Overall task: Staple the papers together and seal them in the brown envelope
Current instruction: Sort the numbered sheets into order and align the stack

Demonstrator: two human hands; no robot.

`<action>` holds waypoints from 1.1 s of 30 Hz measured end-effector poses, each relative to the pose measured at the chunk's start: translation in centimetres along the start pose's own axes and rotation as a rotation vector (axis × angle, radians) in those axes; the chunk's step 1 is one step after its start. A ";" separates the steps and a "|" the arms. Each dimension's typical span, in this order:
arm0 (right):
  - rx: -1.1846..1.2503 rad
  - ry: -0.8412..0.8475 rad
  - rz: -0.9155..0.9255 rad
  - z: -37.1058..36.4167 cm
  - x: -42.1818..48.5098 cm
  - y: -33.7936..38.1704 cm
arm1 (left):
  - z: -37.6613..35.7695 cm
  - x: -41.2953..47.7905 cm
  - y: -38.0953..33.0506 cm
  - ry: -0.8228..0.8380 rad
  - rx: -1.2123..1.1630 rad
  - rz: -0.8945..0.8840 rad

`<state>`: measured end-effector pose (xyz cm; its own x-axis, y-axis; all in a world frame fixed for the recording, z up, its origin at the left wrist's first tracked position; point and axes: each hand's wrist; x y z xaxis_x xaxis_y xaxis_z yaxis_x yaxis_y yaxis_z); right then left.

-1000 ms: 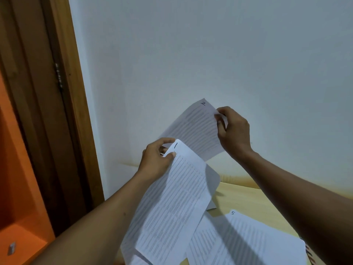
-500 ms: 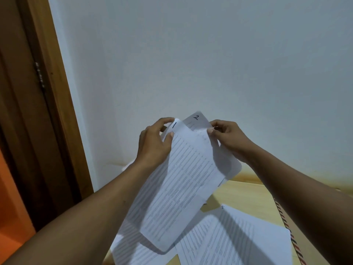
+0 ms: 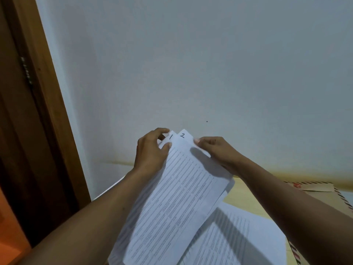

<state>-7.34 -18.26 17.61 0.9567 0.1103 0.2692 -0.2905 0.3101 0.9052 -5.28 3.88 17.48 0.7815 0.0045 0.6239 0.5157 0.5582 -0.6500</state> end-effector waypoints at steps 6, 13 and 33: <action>-0.201 0.081 -0.021 -3.3 0.2 -2.7 | 1.0 -2.2 4.1 0.119 -0.098 0.268; -0.195 0.183 -0.186 -8.7 -1.1 -6.9 | 3.2 -6.1 9.9 0.318 -0.128 0.498; -0.124 0.276 -0.265 -12.6 -2.9 -11.5 | 2.4 -11.8 15.5 0.280 -0.456 0.742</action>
<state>-6.99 -10.29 2.26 0.9632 0.2561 -0.0818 -0.0506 0.4714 0.8805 -7.38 14.46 1.10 0.9937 -0.0035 -0.1116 -0.1105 0.1106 -0.9877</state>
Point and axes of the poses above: each hand's wrist, its own x-axis towards the middle knuckle, its own z-axis out of the back of the hand, y = z × x
